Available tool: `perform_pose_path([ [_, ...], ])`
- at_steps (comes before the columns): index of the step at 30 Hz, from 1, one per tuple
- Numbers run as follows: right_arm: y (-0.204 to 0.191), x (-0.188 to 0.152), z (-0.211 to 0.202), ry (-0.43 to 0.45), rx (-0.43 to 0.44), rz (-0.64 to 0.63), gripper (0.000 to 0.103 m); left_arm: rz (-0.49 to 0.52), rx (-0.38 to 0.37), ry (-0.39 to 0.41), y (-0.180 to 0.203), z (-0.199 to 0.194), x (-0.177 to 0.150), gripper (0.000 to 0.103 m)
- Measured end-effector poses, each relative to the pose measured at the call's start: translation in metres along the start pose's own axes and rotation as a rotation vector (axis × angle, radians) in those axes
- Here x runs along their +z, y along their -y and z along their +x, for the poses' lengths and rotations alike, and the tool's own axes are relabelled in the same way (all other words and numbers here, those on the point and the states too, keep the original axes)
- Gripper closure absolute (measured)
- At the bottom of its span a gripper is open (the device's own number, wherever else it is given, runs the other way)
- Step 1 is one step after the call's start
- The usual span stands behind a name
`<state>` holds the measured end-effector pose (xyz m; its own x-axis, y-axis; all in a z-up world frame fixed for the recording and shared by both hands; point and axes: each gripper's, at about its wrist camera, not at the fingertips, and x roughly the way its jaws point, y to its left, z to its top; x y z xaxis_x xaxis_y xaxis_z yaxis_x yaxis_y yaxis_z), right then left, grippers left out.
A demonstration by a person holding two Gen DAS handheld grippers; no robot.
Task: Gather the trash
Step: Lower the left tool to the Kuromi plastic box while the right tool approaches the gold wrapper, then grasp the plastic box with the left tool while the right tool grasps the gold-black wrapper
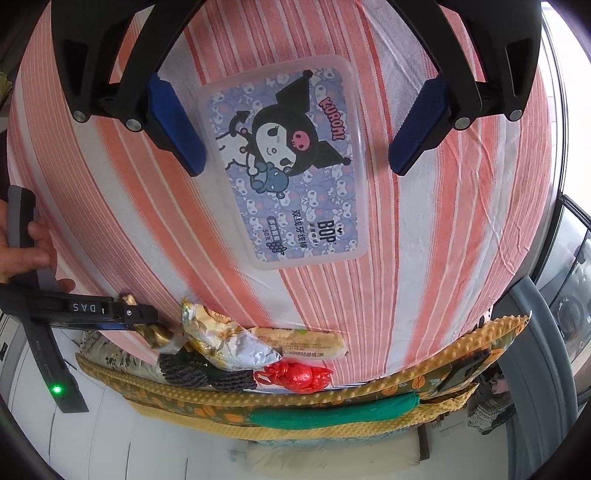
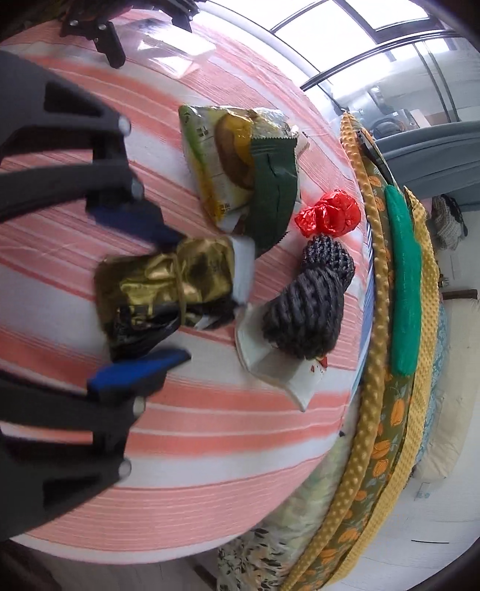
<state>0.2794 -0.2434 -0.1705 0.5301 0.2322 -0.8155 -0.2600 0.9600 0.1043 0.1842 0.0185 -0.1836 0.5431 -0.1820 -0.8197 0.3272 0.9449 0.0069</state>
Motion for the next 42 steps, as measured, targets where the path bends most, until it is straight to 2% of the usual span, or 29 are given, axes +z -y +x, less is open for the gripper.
perform_pose_path([
  [2, 0.002, -0.007, -0.011, 0.006, 0.012, 0.025, 0.06, 0.0, 0.0, 0.0, 0.0, 0.0, 0.0, 0.006],
  [6, -0.004, -0.042, -0.046, 0.004, -0.068, 0.069, 0.06, 0.0, 0.0, 0.0, 0.0, 0.0, 0.0, 0.006],
  [9, -0.025, -0.077, -0.067, -0.021, -0.119, 0.1, 0.06, 0.0, 0.001, 0.0, 0.0, 0.0, 0.0, 0.006],
  [12, -0.048, -0.104, -0.077, -0.002, -0.107, 0.105, 0.059, 0.0, 0.0, 0.0, 0.0, 0.0, 0.0, 0.006],
  [13, -0.057, -0.111, -0.078, 0.011, -0.11, 0.096, 0.057, 0.0, 0.0, 0.0, 0.0, 0.0, 0.0, 0.006],
  [15, -0.067, -0.119, -0.075, 0.037, -0.124, 0.068, 0.038, 0.0, 0.001, 0.0, 0.0, 0.0, 0.0, 0.006],
  [16, -0.069, -0.119, -0.071, 0.022, -0.125, 0.059, 0.025, 0.0, 0.0, 0.0, 0.0, 0.0, 0.0, 0.006],
  [18, -0.068, -0.117, -0.069, 0.021, -0.122, 0.063, 0.023, 0.0, 0.001, 0.0, 0.0, 0.0, 0.0, 0.006],
  [20, -0.068, -0.117, -0.065, 0.005, -0.113, 0.068, 0.016, 0.0, 0.001, 0.0, 0.0, 0.0, 0.0, 0.006],
  [37, -0.07, -0.116, -0.061, -0.006, -0.109, 0.073, 0.01, -0.001, 0.0, 0.0, 0.0, 0.0, 0.0, 0.006],
  [40, -0.07, -0.117, -0.061, -0.006, -0.106, 0.074, 0.01, -0.005, -0.026, 0.005, -0.004, -0.002, -0.001, 0.005],
  [42, -0.069, -0.117, -0.061, -0.005, -0.105, 0.075, 0.009, -0.012, -0.078, 0.018, -0.012, -0.007, -0.004, 0.005],
])
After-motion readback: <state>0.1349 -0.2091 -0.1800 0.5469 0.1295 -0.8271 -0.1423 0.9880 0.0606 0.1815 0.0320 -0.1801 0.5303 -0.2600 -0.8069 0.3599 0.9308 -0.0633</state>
